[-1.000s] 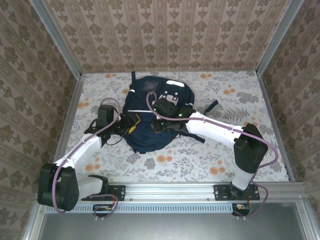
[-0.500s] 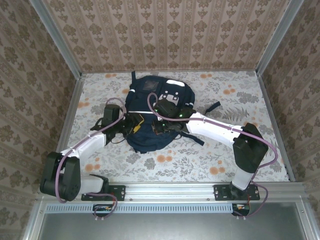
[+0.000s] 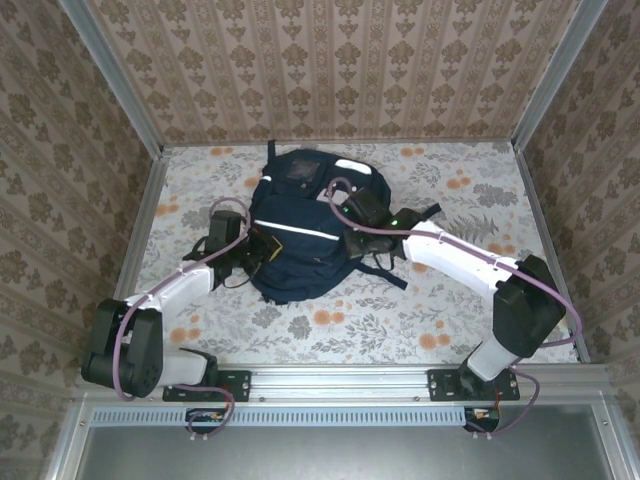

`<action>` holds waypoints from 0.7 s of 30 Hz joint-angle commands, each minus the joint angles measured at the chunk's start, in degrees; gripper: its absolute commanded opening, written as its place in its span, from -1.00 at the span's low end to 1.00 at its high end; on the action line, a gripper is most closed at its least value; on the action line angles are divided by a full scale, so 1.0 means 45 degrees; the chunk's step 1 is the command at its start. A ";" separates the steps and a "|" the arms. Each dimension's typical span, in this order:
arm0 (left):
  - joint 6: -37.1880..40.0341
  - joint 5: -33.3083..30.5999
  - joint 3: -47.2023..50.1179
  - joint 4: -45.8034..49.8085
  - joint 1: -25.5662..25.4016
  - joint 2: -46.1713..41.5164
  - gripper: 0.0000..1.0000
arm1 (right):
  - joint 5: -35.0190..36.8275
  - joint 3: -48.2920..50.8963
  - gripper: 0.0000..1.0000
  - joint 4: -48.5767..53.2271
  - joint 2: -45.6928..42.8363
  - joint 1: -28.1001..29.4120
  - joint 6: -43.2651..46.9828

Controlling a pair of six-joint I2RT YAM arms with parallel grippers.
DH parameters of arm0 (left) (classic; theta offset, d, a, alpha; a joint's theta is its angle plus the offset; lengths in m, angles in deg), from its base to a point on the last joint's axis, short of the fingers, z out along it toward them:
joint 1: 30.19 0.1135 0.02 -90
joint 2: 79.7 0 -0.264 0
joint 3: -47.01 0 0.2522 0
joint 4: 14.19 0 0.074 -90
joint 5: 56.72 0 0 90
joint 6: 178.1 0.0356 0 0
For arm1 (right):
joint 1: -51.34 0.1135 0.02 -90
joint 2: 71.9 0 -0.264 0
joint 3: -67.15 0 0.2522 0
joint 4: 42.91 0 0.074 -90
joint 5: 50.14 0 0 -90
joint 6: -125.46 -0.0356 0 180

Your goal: Pack books, pencil case, and school supplies into a backpack

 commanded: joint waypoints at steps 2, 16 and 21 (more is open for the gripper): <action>0.0564 -0.0669 0.0211 0.0424 0.0117 0.0094 -1.00 | 0.1161 -0.0398 -1.00 0.0358 0.0271 -0.0522 0.0735; 0.1082 0.0690 -0.1587 0.0974 -0.0438 -0.1016 -1.00 | -0.3168 0.2060 0.14 -0.1592 -0.2331 0.0704 0.1591; 0.1060 0.0766 -0.2029 0.1095 -0.0649 -0.1135 -1.00 | -0.3454 0.2439 0.26 -0.2309 -0.2136 0.1103 0.1134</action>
